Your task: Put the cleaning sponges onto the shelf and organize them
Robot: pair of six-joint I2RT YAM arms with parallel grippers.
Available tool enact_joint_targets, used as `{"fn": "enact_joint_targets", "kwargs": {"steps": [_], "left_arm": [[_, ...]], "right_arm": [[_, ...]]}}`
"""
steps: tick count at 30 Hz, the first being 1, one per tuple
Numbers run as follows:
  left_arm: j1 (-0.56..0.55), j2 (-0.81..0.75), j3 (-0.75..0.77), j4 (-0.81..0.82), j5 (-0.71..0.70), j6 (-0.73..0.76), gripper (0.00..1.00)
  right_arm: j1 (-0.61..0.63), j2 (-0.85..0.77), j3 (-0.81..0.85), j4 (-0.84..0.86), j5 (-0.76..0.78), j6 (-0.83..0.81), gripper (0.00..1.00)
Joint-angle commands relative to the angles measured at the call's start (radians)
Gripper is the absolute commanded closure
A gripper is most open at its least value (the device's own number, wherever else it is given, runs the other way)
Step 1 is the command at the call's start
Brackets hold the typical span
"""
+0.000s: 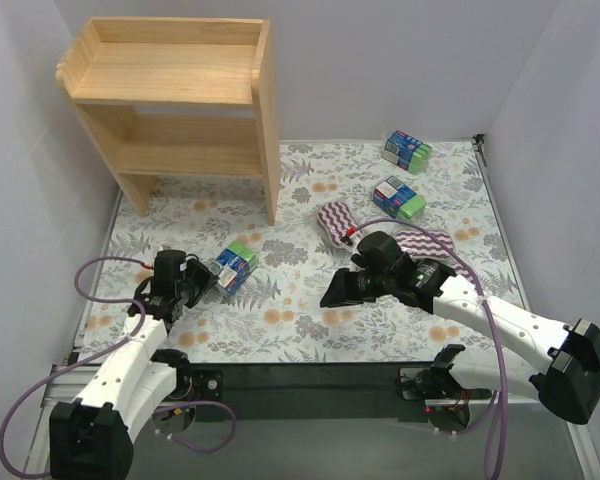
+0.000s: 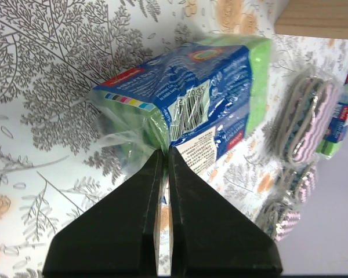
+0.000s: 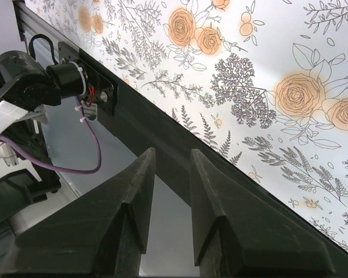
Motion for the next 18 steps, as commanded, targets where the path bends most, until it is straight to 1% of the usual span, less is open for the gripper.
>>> {"fn": "enact_joint_targets", "kwargs": {"steps": [1,2,4,5,6,9,12,13,18], "left_arm": [[0.004,-0.088,0.100,-0.171,0.009,-0.021,1.00],[0.004,-0.103,0.167,-0.199,0.005,-0.032,1.00],[0.006,-0.142,0.232,-0.282,-0.009,-0.046,1.00],[0.004,-0.148,0.272,-0.308,-0.027,-0.052,1.00],[0.004,-0.153,0.344,-0.337,-0.041,-0.064,1.00],[0.004,-0.159,0.473,-0.411,-0.071,-0.081,1.00],[0.006,-0.154,0.542,-0.422,-0.081,-0.087,1.00],[0.004,-0.148,0.586,-0.425,-0.083,-0.092,1.00],[0.004,-0.059,0.734,-0.372,-0.075,-0.084,1.00]], "right_arm": [[-0.005,-0.034,-0.001,0.011,-0.010,-0.009,0.78],[-0.007,-0.038,-0.001,0.011,-0.008,-0.006,0.79],[-0.008,-0.042,-0.001,0.011,-0.005,-0.006,0.80],[-0.010,-0.042,0.000,0.009,-0.005,-0.003,0.80],[-0.010,-0.045,-0.001,0.011,-0.005,-0.001,0.80],[-0.010,-0.043,0.006,0.009,-0.007,-0.002,0.82],[-0.011,-0.038,0.015,0.009,-0.005,-0.002,0.82],[-0.011,-0.037,0.017,0.009,-0.005,-0.002,0.83],[-0.014,-0.037,0.025,0.009,-0.007,-0.002,0.84]]}}
